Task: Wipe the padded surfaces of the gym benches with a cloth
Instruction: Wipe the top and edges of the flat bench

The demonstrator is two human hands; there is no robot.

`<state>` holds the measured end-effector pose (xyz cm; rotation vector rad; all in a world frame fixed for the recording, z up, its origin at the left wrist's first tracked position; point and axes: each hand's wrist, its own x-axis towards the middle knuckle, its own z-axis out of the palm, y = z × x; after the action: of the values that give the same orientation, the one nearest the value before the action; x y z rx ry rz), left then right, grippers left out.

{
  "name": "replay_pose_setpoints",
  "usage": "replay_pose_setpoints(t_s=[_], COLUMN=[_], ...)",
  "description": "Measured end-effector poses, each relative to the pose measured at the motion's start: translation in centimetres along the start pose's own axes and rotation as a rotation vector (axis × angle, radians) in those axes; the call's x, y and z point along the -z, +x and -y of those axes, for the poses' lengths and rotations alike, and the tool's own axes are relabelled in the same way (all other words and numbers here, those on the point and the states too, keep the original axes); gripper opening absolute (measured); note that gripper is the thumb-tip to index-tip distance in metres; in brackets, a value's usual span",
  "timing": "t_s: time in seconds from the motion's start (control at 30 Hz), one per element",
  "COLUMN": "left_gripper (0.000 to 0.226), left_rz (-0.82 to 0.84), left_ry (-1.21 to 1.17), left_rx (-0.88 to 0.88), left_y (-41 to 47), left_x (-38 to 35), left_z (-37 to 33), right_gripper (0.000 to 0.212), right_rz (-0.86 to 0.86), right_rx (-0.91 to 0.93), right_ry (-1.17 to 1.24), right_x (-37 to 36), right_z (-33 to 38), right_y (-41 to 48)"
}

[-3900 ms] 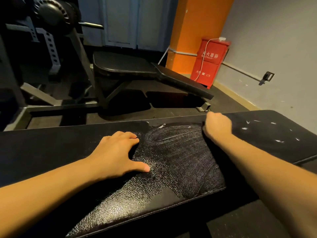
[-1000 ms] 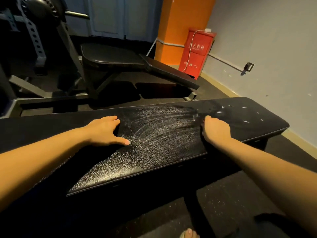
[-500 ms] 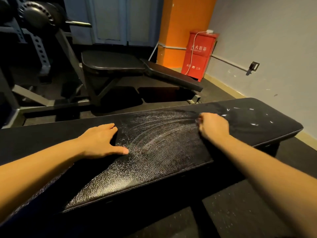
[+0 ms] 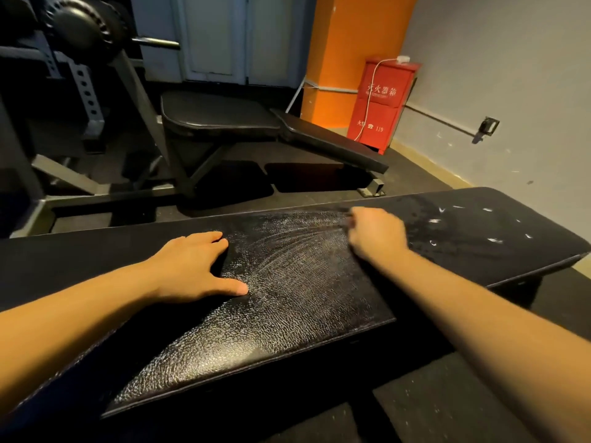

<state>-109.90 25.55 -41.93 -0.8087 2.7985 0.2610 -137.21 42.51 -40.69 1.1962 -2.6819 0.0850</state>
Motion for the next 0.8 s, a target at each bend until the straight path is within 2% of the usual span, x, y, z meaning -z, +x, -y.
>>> replay_pose_setpoints(t_s=[0.07,0.13,0.2,0.27,0.33,0.4,0.5,0.6,0.7,0.8], left_gripper=[0.168,0.167,0.164,0.164,0.163,0.16,0.158,0.161,0.163,0.159], left_rz=[-0.004,0.005,-0.008,-0.035,-0.048,-0.039,-0.041,-0.042,-0.036,-0.032], left_ry=[0.001,-0.003,0.002,0.015,0.014,-0.009,-0.025,-0.029,-0.035,-0.015], left_rx=[-0.009,-0.008,-0.018,-0.028,-0.027,-0.022,-0.031,-0.04,-0.039,-0.039], left_y=[0.1,0.2,0.3,0.3,0.2,0.1,0.1,0.4,0.8,0.8], left_x=[0.0,0.4,0.4,0.1,-0.2,-0.4,-0.7,-0.7,-0.6,-0.6], left_z=[-0.2,-0.3,-0.2,0.0,0.3,0.5,0.7,0.6,0.7,0.7], right_gripper=[0.009,0.007,0.012,0.017,0.02,0.017,0.017,0.025,0.017,0.013], right_rz=[-0.037,-0.045,-0.014,0.059,0.075,0.035,-0.028,-0.063,-0.047,-0.013], right_rx=[-0.153,-0.139,0.0,0.263,0.47,0.402,0.06,-0.114,-0.101,0.115], right_ry=[-0.036,0.019,0.142,0.254,0.27,0.23,0.084,-0.068,-0.043,-0.037], right_x=[-0.3,-0.2,-0.3,-0.1,0.0,-0.4,-1.4,-1.8,-2.0,-1.9], right_z=[-2.7,0.1,6.1,11.9,14.0,11.7,4.7,0.1,3.7,10.3], right_y=[1.8,1.8,0.4,-2.5,-4.0,-2.4,2.8,6.3,6.7,5.6])
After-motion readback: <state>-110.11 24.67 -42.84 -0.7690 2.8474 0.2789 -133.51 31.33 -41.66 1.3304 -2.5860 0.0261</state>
